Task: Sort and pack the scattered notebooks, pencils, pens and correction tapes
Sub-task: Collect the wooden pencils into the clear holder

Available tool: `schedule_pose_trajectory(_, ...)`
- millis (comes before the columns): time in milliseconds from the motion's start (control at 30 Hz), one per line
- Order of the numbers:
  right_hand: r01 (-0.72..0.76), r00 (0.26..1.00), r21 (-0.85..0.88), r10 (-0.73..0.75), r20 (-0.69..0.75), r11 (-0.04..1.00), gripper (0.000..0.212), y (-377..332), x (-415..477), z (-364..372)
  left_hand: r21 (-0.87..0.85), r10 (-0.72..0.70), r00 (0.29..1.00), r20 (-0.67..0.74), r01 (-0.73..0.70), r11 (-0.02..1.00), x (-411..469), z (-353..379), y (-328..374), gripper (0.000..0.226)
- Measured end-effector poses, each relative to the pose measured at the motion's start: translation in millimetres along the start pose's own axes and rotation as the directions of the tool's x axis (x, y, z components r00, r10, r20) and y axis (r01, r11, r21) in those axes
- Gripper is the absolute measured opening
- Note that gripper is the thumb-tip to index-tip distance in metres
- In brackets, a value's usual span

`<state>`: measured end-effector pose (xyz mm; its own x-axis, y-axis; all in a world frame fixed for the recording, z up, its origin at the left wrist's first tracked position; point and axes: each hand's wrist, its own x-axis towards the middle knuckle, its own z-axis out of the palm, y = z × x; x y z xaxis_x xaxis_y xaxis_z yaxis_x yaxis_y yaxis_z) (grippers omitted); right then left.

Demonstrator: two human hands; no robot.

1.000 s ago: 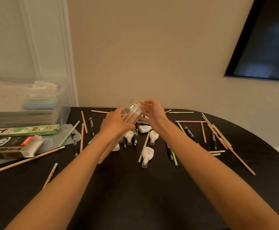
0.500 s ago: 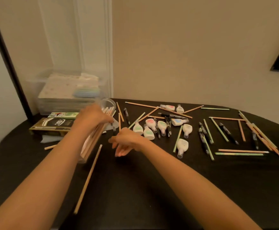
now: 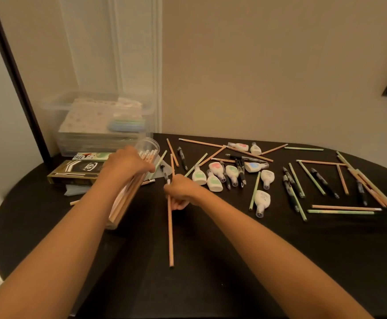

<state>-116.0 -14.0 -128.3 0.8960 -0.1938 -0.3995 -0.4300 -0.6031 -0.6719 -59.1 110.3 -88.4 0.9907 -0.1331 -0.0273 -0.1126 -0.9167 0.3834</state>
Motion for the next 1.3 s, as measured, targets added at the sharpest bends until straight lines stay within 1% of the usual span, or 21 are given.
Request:
schedule_pose_trajectory(100,-0.013,0.992,0.111,0.027,-0.124,0.994,0.021,4.2,5.8,-24.1,0.018,0.017,1.0,-0.004,-0.017,1.0,2.6,-0.1,3.5,0.072)
schedule_pose_trajectory(200,-0.082,0.975,0.194,0.119,-0.187,0.978,0.033,6.3,16.4,-37.8,0.024,0.033,0.999,-0.007,-0.033,0.999,9.8,-0.9,6.6,0.067)
schedule_pose_trajectory(400,-0.06,0.971,0.117,0.085,-0.225,0.991,0.029,-3.7,49.1,-31.2,0.036,0.053,0.998,-0.035,-0.052,0.998,27.4,-3.0,20.1,0.067)
schedule_pose_trajectory(467,-0.041,0.969,0.061,0.054,-0.241,0.997,0.024,-5.2,60.1,-28.6,0.047,0.06,0.998,-0.032,-0.059,0.997,32.3,-2.2,23.0,0.068)
schedule_pose_trajectory(533,-0.037,0.967,-0.028,0.029,-0.252,0.999,0.013,-6.1,72.6,-29.4,0.051,0.069,0.997,-0.02,-0.068,0.996,39.7,-1.2,24.7,0.071)
schedule_pose_trajectory(567,-0.045,0.968,-0.069,0.026,-0.248,0.997,0.005,-5.8,75.9,-30.2,0.053,0.075,0.997,-0.012,-0.074,0.996,41.1,0.0,25.2,0.072)
schedule_pose_trajectory(667,-0.07,0.98,-0.128,0.044,-0.195,0.989,0.019,-5.4,89.2,-33.0,0.028,0.083,0.997,0.001,-0.083,0.996,47.3,4.5,26.2,0.074)
schedule_pose_trajectory(800,-0.102,0.988,-0.083,0.091,-0.123,0.991,0.012,-6.8,88.0,-42.1,0.001,0.103,0.994,0.04,-0.103,0.995,51.1,10.0,30.9,0.08)
schedule_pose_trajectory(867,-0.104,0.993,-0.003,0.104,-0.058,0.995,0.01,-7.5,80.1,-52.9,0.006,0.112,0.993,0.035,-0.112,0.994,51.9,11.1,35.0,0.081)
schedule_pose_trajectory(933,-0.104,0.994,0.193,0.097,0.044,0.976,0.012,-5.1,70.5,-66.8,0.011,0.118,0.992,0.032,-0.119,0.993,50.6,12.7,38.8,0.078)
schedule_pose_trajectory(967,-0.099,0.994,0.312,0.08,0.075,0.945,0.014,-2.4,66.6,-74.6,0.014,0.126,0.992,0.032,-0.126,0.992,49.6,13.4,40.6,0.075)
schedule_pose_trajectory(1000,-0.089,0.995,0.438,0.061,0.076,0.894,0.018,0.8,63.8,-82.4,0.018,0.134,0.99,0.036,-0.135,0.991,48.4,13.6,42.4,0.072)
schedule_pose_trajectory(1033,-0.068,0.998,0.57,0.054,0.043,0.819,0.022,7.7,58.8,-93.4,0.028,0.152,0.987,0.042,-0.154,0.988,45.1,13.7,49.2,0.071)
schedule_pose_trajectory(1100,-0.021,0.998,0.79,0.065,-0.023,0.613,0.028,14.1,55.7,-107.1,0.046,0.178,0.982,0.065,-0.181,0.982,43.6,13.4,54.6,0.071)
schedule_pose_trajectory(1133,0.009,0.996,0.86,0.07,-0.052,0.51,0.029,18.4,53.2,-113.6,0.053,0.196,0.977,0.082,-0.201,0.978,41.3,13.6,59.4,0.073)
schedule_pose_trajectory(1200,0.065,0.996,0.947,0.045,-0.083,0.315,0.032,29.6,42.6,-128.1,0.064,0.248,0.959,0.137,-0.258,0.964,32.8,17.0,71.3,0.077)
schedule_pose_trajectory(1233,0.083,0.996,0.973,0.021,-0.09,0.216,0.032,32.5,36.6,-134.2,0.064,0.28,0.944,0.172,-0.295,0.953,28.8,19.3,75.1,0.076)
schedule_pose_trajectory(1300,0.147,0.989,0.989,-0.001,-0.147,0.006,0.026,39.3,23.5,-148.9,0.053,0.355,0.905,0.232,-0.377,0.925,19.6,24.3,82.5,0.071)
